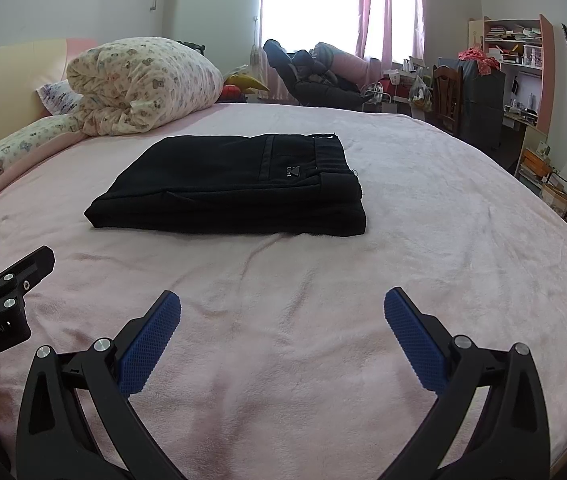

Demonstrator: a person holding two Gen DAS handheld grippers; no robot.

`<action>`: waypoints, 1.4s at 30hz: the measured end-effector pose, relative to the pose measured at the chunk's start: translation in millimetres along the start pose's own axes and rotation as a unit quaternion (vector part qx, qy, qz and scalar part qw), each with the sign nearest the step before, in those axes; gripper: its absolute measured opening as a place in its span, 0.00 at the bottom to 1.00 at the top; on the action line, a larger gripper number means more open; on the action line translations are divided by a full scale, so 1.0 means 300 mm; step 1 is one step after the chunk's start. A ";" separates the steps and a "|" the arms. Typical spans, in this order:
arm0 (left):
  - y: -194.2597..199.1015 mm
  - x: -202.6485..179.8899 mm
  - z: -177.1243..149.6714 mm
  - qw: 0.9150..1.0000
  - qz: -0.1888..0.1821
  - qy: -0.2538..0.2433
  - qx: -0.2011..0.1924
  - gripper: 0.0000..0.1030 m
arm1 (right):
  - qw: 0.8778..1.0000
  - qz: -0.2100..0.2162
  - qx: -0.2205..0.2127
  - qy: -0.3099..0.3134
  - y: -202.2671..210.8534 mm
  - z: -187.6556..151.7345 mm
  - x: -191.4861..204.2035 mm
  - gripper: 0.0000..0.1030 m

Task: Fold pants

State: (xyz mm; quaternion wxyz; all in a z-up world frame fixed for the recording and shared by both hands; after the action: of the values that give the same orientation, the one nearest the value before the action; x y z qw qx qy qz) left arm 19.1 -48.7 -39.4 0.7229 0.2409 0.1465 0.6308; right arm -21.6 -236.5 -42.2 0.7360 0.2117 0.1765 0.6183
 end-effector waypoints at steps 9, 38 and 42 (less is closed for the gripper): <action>-0.007 -0.004 -0.006 1.000 -0.005 0.002 0.004 0.98 | 1.000 0.000 0.000 0.000 0.001 0.001 0.001 0.99; -0.011 -0.022 -0.014 1.000 -0.013 -0.011 0.010 0.98 | 1.000 -0.001 0.007 -0.006 -0.001 -0.014 -0.062 0.99; -0.011 -0.025 -0.013 1.000 -0.014 -0.016 0.010 0.98 | 1.000 -0.001 0.007 -0.006 -0.001 -0.013 -0.063 0.99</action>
State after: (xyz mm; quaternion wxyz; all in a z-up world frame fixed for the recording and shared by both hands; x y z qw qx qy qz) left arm 18.6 -55.7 -45.0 0.7312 0.2558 0.1444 0.6156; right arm -26.7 -254.9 -45.8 0.7362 0.2204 0.1770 0.6149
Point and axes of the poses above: each gripper's, at about its wrist camera, not at the fingertips, and y roughly against the way its jaws point, x to its left, z to its top, the point moved 3 cm from there along -y, roughly the way its jaws point, and after that the axes turned 2 degrees about z, right-handed, at the moved point
